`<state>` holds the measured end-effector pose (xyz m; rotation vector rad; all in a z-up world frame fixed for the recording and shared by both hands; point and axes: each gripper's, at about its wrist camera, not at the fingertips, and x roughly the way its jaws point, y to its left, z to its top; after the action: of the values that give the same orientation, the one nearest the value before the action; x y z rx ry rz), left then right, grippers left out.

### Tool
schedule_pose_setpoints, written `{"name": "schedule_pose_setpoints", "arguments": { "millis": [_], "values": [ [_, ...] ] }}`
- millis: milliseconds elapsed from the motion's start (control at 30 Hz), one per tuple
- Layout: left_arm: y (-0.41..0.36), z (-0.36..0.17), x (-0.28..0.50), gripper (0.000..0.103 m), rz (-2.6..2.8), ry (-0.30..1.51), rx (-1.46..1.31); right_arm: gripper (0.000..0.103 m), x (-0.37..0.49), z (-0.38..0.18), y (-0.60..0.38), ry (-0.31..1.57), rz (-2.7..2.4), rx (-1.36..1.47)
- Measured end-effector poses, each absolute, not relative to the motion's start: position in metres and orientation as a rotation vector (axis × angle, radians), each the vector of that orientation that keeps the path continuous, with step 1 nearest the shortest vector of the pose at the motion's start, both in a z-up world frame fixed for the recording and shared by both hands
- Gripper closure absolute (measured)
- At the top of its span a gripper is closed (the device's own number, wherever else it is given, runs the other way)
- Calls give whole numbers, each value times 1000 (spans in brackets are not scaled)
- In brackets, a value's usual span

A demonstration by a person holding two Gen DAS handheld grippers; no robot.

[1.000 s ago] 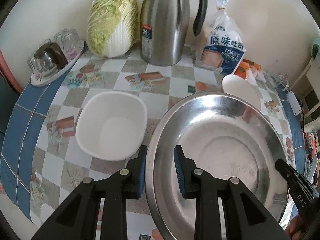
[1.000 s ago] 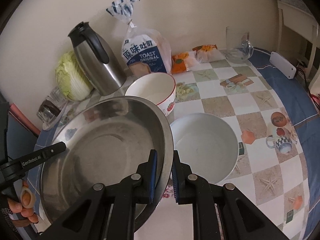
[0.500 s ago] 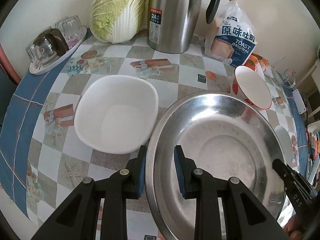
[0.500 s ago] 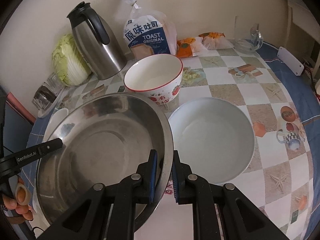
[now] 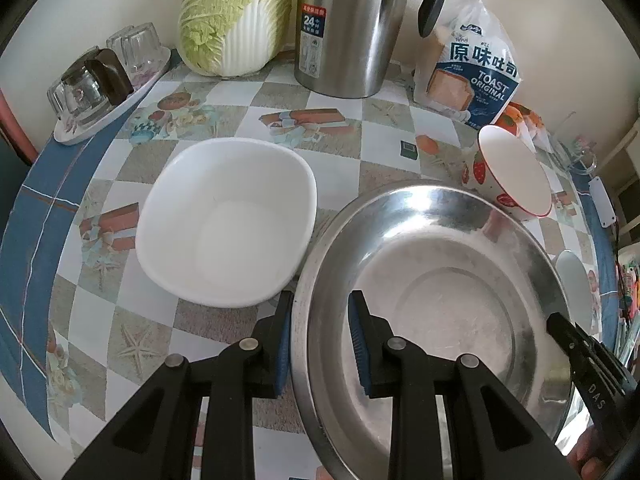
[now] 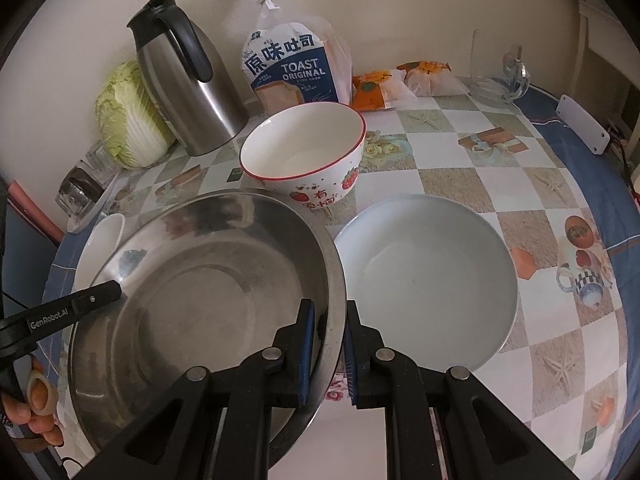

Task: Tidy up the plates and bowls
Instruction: 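Lift the steel basin with the left tool and carry it beside the white square bowl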

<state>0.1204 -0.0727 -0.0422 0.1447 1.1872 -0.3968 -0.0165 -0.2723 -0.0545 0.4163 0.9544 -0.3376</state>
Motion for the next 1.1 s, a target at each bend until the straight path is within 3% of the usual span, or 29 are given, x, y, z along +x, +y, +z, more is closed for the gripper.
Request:
{"name": "schedule_pose_setpoints", "arguments": {
  "millis": [1000,1100],
  "values": [
    [-63,-55,127,75,-372,1224,133,86,-7,-59,-270,968,-349,409],
    [-59,-49,125,75,-372,1218,143,76,-10,-56,-271,971,-357,414]
  ]
}}
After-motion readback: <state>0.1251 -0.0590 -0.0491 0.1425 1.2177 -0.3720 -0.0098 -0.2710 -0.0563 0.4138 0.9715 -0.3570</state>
